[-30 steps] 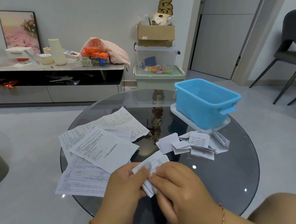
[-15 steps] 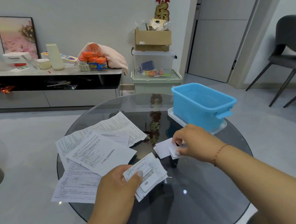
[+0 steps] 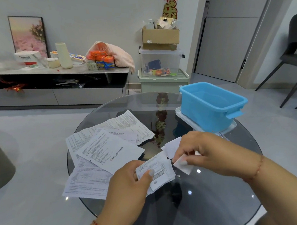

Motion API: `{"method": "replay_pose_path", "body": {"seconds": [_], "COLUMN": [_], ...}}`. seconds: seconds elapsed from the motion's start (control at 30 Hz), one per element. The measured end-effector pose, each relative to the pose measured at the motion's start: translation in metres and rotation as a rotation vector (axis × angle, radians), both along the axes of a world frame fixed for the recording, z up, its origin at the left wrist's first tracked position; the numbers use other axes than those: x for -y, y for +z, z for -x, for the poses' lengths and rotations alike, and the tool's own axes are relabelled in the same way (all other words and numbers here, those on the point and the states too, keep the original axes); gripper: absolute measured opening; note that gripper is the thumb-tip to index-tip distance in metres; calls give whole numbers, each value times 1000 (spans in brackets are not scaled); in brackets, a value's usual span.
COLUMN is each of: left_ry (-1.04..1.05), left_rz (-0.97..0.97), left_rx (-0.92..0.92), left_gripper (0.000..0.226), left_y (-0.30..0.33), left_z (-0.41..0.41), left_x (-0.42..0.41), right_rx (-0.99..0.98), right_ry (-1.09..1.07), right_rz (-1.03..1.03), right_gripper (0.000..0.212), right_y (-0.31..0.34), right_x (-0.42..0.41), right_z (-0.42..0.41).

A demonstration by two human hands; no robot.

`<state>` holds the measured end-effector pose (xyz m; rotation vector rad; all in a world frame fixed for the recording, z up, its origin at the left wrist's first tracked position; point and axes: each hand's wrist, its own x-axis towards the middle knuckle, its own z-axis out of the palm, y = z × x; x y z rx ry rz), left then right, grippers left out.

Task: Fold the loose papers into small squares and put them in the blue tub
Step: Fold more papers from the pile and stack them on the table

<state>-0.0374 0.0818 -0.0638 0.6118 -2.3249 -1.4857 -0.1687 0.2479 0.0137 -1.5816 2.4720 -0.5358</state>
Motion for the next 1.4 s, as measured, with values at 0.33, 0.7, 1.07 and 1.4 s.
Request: {"method": "replay_pose_path", "body": {"seconds": [0.33, 0.7, 1.07, 1.4], "left_ry": [-306, -299, -203, -141], "left_rz": [130, 426, 340, 230], "left_rx": [-71, -61, -76, -80], "left_gripper": [11, 17, 15, 19], "left_y": [2, -5, -10, -9], "left_z": [-3, -8, -4, 2], "left_x": [2, -10, -5, 3], "right_rx": [-286, 86, -280, -12], "right_ry": [63, 63, -127, -269], "right_rz": [261, 182, -503, 97], "right_gripper": [55, 77, 54, 13], "right_y": [-60, -54, -34, -9], "right_x": [13, 8, 56, 18], "right_z": [-16, -25, 80, 46]}}
